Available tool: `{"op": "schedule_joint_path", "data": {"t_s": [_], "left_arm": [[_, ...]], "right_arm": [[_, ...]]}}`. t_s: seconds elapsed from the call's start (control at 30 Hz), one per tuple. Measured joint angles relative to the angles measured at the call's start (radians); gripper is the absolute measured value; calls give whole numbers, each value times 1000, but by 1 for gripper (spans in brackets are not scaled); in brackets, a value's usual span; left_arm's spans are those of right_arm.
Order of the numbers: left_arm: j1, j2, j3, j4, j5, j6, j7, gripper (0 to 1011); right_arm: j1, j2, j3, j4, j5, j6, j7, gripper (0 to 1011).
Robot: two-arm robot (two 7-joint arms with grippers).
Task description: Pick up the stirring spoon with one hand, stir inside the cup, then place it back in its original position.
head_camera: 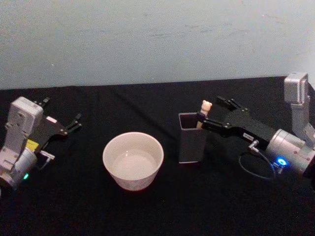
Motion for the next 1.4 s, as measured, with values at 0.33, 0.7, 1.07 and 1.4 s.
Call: {"op": "schedule_joint_path", "data": {"t_s": [0.33,0.7,1.07,1.4], "left_arm": [[0,0,0,0,0,0,0,1001],[0,0,0,0,0,0,0,1001],[0,0,0,0,0,0,0,1001],[0,0,0,0,0,0,0,1001]], "right_arm": [[51,-31,-19,62,-18,5,32,1002],[65,-41,-25,80,-20,13,44,1002],[65,-41,-25,79,-21,14,43,1002],[64,-40,-25,79,-21,14,42,775]]}}
